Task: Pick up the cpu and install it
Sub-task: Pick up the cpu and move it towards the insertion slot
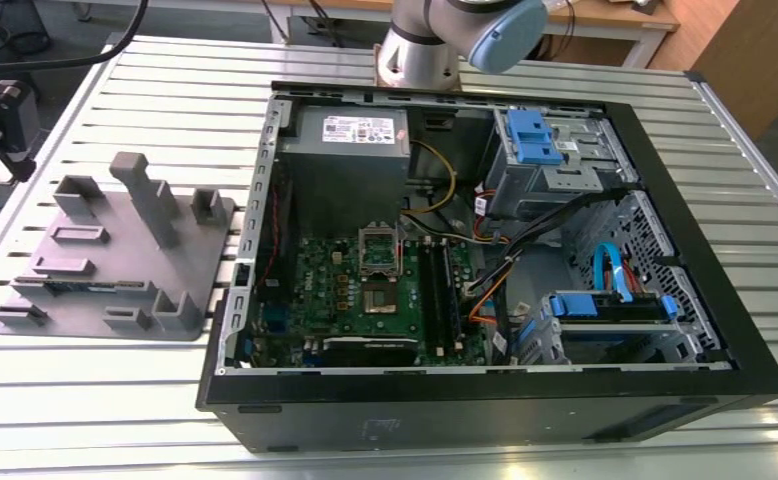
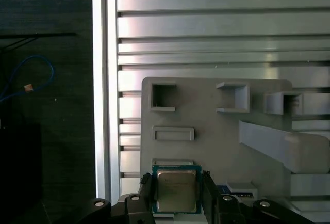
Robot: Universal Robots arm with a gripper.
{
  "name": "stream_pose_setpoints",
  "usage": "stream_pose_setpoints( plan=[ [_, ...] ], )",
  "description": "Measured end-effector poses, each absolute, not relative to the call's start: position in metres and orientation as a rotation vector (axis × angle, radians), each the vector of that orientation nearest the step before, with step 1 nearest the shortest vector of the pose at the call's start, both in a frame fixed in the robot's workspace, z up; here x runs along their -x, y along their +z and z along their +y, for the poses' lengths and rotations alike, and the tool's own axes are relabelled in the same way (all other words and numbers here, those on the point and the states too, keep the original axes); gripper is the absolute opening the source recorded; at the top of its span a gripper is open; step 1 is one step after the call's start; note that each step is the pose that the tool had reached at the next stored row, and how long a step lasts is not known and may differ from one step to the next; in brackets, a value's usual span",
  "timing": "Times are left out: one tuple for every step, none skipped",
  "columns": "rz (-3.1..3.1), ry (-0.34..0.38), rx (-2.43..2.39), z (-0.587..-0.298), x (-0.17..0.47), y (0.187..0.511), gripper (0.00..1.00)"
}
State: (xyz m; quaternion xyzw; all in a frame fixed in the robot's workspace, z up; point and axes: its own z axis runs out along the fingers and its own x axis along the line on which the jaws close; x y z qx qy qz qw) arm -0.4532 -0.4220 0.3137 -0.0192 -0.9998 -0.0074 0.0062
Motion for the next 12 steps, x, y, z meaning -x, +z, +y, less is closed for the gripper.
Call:
stream_pose_setpoints(
  plan=[
    [-3.129, -0.023, 0.06, -0.422, 0.4532, 0.314, 0.47],
    [-3.129, -0.023, 0.06, -0.422, 0.4532, 0.3142, 0.47],
    [-3.129, -0.023, 0.06, -0.422, 0.4532, 0.3144, 0.47],
    [-3.129, -0.023, 0.06, -0.422, 0.4532, 0.3146, 0.47],
    [-3.129, -0.023, 0.06, -0.4219, 0.4532, 0.3148, 0.47],
    [-3.129, -0.023, 0.06, -0.422, 0.4532, 0.3149, 0.47],
    [-3.129, -0.023, 0.06, -0.422, 0.4532, 0.3151, 0.47],
    [-3.128, -0.023, 0.06, -0.422, 0.4532, 0.3154, 0.47],
    [-3.129, -0.023, 0.06, -0.422, 0.4532, 0.3155, 0.47],
    [-3.129, -0.023, 0.06, -0.422, 0.4532, 0.3157, 0.47],
    [-3.129, -0.023, 0.06, -0.4219, 0.4532, 0.3159, 0.47],
    [-3.129, -0.023, 0.06, -0.422, 0.4532, 0.3171, 0.47]
  ],
)
